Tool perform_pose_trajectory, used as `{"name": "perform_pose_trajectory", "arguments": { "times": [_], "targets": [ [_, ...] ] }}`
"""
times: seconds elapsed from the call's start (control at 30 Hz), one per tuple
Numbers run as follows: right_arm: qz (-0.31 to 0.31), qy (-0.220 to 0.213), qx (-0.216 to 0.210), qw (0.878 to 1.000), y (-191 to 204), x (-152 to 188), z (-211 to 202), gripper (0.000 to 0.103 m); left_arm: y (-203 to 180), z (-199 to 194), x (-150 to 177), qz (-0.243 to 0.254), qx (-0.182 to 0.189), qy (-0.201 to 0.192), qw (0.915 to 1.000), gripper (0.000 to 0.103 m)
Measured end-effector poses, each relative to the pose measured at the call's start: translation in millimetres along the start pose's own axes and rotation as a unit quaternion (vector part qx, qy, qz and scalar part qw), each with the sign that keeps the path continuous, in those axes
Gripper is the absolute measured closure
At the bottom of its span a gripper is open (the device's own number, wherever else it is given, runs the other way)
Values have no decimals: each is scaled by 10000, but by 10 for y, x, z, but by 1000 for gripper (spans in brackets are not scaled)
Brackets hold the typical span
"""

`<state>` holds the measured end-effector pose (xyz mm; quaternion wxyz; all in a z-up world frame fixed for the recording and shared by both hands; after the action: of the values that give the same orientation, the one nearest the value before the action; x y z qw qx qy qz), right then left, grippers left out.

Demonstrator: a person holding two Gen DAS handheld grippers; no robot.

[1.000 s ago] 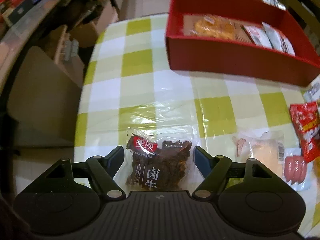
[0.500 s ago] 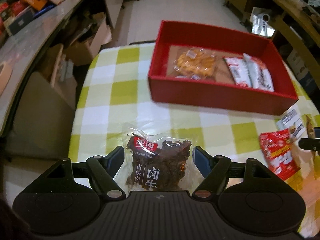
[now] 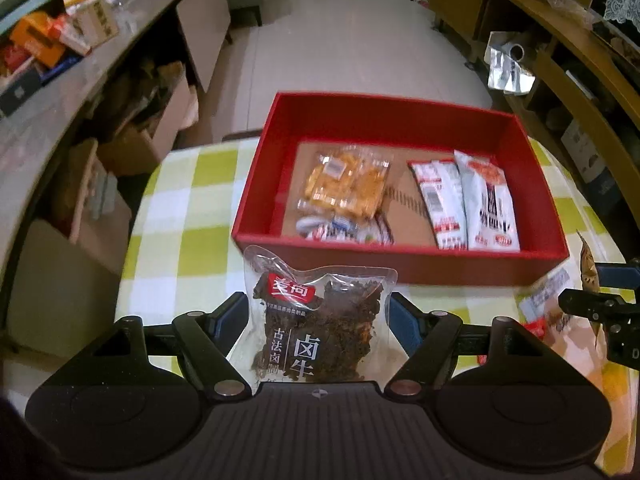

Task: Organize snacks
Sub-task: 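Lift both held packages and carry them over the red box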

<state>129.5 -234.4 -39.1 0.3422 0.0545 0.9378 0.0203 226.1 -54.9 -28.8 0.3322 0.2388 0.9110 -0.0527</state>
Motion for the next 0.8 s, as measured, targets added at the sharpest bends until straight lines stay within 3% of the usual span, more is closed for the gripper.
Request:
{"name": "perform_pose_trajectory", "arguments": {
  "times": [0.8],
  "targets": [
    [261, -289, 3, 9992, -267, -579, 518, 58, -404, 434, -704, 95, 30, -341, 9994, 23]
  ]
}}
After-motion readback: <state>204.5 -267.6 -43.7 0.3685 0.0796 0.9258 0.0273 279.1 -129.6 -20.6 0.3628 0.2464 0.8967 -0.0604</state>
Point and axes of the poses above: each gripper's, at about its wrist camera, not at the fingertips, and z roughly the way its jaws point, y to its left, x to its underside, the point moved 6 cm from there along z, roughly the way its jaws point, and after that the axes turned 10 degrees about -y, right-handed, at the moved point
